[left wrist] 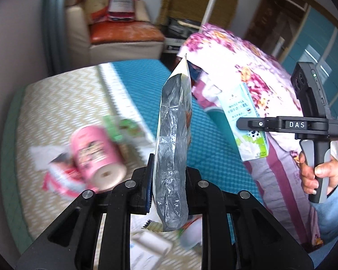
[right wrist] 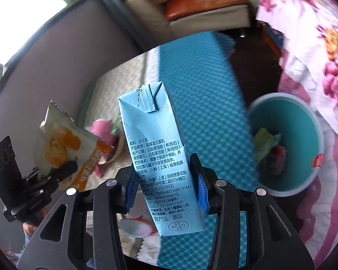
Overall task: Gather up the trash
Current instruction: 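Carry the milk carton and foil bag over the teal bin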
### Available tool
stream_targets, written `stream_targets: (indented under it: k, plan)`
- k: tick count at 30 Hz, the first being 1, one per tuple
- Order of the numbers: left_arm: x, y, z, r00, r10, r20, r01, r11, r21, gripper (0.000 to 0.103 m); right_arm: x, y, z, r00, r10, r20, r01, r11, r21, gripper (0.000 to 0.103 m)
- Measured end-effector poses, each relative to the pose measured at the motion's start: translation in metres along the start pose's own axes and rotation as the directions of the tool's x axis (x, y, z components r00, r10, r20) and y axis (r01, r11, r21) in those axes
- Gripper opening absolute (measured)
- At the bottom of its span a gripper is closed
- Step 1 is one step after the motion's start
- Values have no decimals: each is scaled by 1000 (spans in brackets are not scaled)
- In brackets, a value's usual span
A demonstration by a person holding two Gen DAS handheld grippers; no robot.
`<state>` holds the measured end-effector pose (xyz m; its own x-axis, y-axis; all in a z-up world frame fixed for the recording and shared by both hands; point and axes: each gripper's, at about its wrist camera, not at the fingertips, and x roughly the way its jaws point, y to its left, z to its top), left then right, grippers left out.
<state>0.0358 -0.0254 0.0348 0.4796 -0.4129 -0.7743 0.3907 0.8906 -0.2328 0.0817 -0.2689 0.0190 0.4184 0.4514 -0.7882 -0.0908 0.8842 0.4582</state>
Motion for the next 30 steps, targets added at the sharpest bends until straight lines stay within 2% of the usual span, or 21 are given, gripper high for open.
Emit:
stream_targets:
  k: [6, 16, 25, 30]
  plan:
    - [55, -48, 23, 997, -20, -69, 25, 998, 65, 20, -9, -57, 0, 998, -31, 60, 26, 996, 81, 41]
    - [129, -108, 52, 986, -21, -165, 46, 988, 147, 20, -23, -138, -1, 993, -59, 104, 36, 976, 215, 41]
    - [176, -145, 67, 973, -25, -228, 71, 979, 193, 20, -25, -191, -7, 991, -92, 100, 57, 949, 310, 41]
    - [194, -158, 73, 969, -28, -247, 80, 976, 203, 20, -27, -207, -7, 989, -112, 101, 72, 940, 333, 41]
